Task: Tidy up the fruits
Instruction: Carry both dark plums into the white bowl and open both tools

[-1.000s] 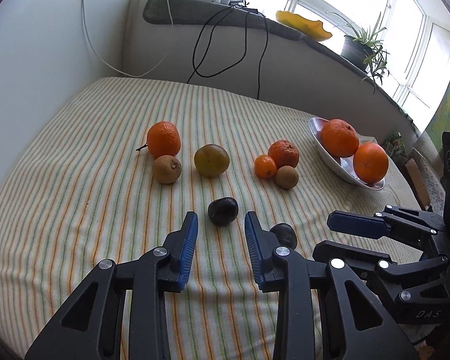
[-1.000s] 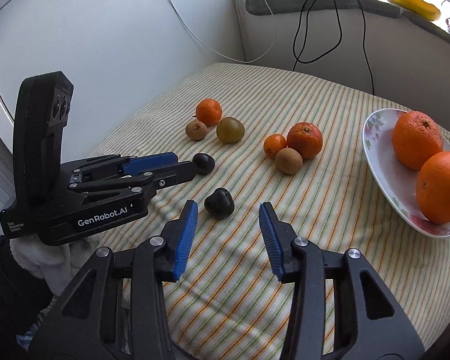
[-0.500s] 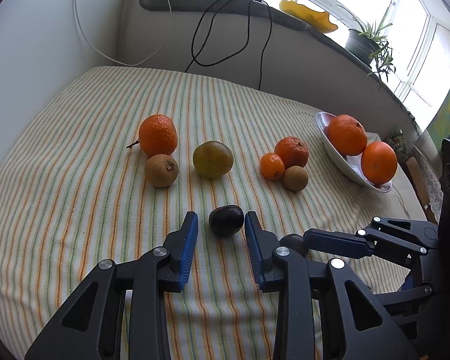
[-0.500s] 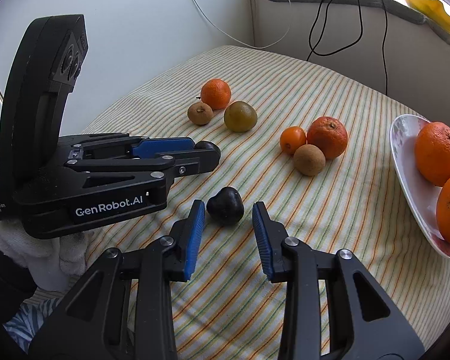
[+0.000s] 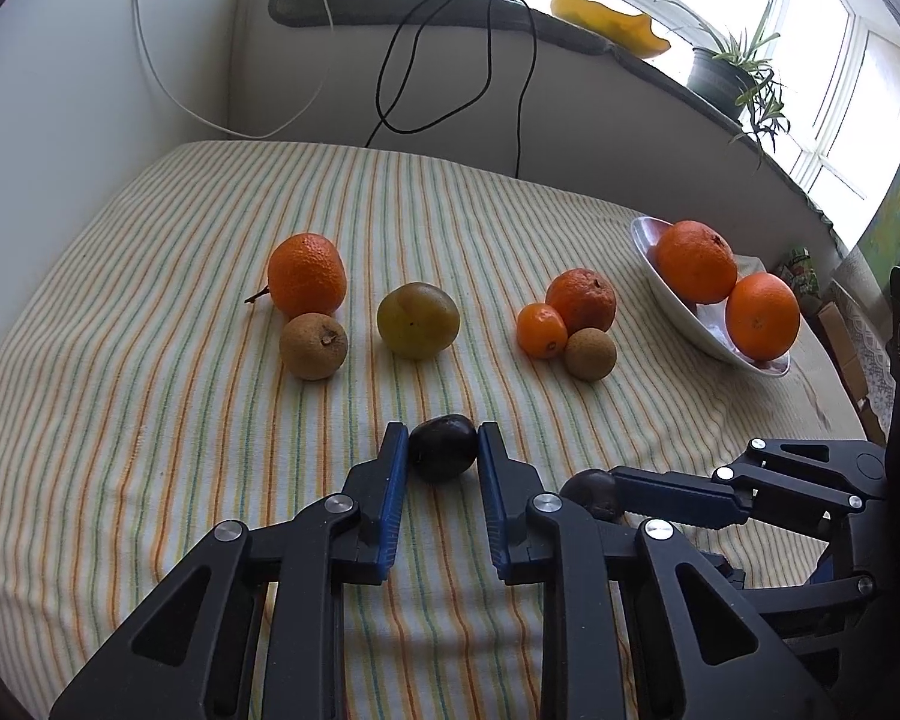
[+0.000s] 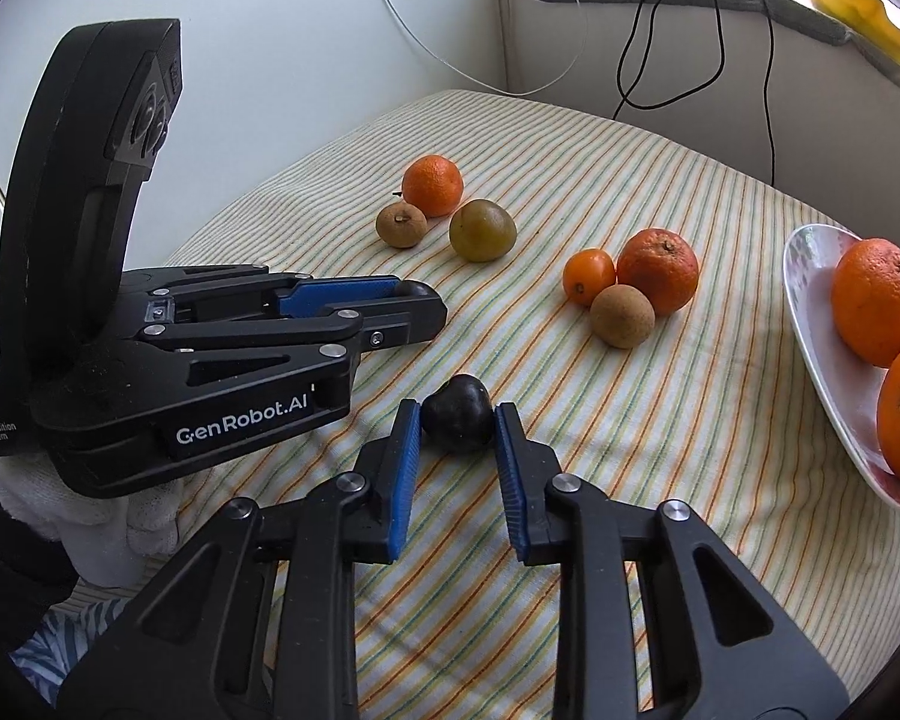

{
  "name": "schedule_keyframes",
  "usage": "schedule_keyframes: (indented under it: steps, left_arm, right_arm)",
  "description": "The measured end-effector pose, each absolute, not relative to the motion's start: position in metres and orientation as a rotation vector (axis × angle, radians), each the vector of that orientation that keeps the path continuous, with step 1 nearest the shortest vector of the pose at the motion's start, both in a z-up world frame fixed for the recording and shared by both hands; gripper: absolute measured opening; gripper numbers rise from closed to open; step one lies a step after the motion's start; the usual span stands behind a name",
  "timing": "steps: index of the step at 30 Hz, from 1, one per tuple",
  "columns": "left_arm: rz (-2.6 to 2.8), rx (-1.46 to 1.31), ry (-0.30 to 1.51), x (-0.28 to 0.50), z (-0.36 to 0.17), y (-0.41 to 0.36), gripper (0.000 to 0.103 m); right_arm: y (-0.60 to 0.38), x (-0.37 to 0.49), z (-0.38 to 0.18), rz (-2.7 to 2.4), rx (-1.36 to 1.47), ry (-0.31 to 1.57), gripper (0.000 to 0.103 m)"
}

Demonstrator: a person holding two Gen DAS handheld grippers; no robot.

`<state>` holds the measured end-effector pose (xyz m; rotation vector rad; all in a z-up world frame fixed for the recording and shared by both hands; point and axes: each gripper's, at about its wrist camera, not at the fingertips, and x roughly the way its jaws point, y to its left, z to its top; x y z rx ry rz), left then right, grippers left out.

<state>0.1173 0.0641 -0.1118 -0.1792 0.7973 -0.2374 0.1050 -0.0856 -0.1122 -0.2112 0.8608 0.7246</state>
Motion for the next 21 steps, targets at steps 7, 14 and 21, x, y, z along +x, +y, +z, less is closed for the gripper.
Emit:
schedule_keyframes:
  steps: [7, 14, 21]
  left_arm:
    - [-0.244, -0.187, 0.777, 0.114, -0.104, 0.06, 0.021]
    - [-0.265, -0.183, 0.746, 0.113, -0.091, 0.05, 0.021]
    - [-0.297, -0.177, 0.727, 0.12, -0.08, 0.034, 0.021]
  right_arm:
    - [-0.097, 0.102, -0.103, 0.716, -0.178, 0.844, 0.026]
    - [-0.116, 0.102, -0.091, 0.696, -0.128, 0.822, 0.026]
    - [-0.145, 0.104, -0.073, 0.654, -0.094, 0.776, 0.026]
